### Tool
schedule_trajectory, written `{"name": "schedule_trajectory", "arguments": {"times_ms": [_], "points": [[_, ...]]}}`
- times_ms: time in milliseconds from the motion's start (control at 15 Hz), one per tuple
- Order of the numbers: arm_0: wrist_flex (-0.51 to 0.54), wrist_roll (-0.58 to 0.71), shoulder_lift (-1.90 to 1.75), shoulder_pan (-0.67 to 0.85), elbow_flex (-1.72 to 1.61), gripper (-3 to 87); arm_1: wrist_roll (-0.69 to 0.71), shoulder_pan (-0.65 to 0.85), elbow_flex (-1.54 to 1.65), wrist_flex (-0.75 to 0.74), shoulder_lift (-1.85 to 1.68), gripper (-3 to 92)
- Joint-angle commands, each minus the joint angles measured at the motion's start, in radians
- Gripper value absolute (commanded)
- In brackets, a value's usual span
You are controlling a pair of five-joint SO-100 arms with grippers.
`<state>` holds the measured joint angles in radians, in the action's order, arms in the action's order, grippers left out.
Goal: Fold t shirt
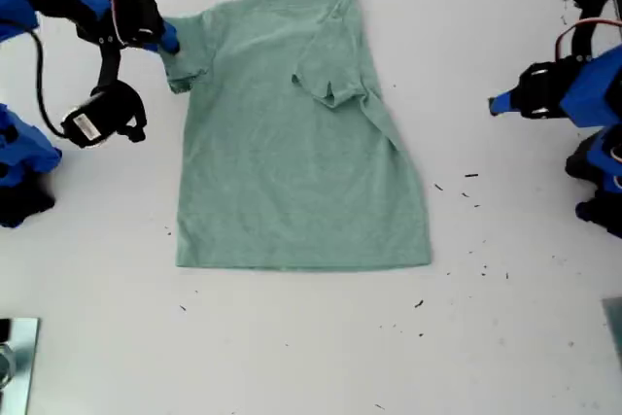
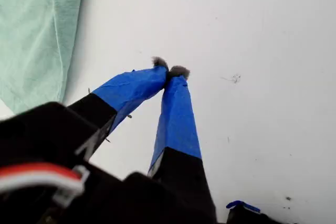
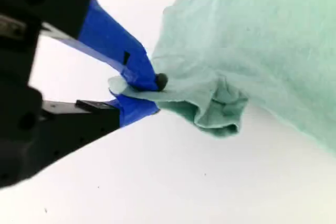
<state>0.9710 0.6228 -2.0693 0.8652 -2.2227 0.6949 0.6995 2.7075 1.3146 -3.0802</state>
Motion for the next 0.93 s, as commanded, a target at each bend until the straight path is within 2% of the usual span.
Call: {"name": "schedule_trajectory", "arguments": {"times_ms": [0,133,267,333,533,600,667,733,867], "points": [[-0.006,0.011,-0.161,-0.015,0.003,-0.2,0.011,0.005,-0.012,0.008,-0.014,1.9],[-0.055,0.044,-0.225,-0.048,0.037,-0.2,0.005,0.002,-0.011,0.008,-0.014,1.9],[-0.247,0.048,-0.086,-0.192,0.098,-0.2,0.003,0.000,-0.009,0.008,-0.014,1.9],[-0.304,0.041,0.057,-0.261,0.195,-0.2,0.002,0.000,-0.009,0.008,-0.014,1.9],[-0.347,0.095,0.483,-0.310,0.466,0.7,-0.017,-0.015,-0.008,0.014,-0.025,1.9],[-0.299,0.129,0.637,-0.311,0.601,20.4,-0.017,-0.015,-0.008,0.015,-0.028,1.9],[-0.241,0.175,0.772,-0.316,0.736,28.4,-0.020,-0.017,-0.008,0.017,-0.032,1.9],[-0.227,0.233,0.850,-0.331,0.828,31.6,-0.020,-0.017,-0.006,0.017,-0.034,1.9],[-0.095,0.272,0.807,-0.402,0.976,31.7,-0.017,-0.018,-0.006,0.017,-0.034,1.9]]}}
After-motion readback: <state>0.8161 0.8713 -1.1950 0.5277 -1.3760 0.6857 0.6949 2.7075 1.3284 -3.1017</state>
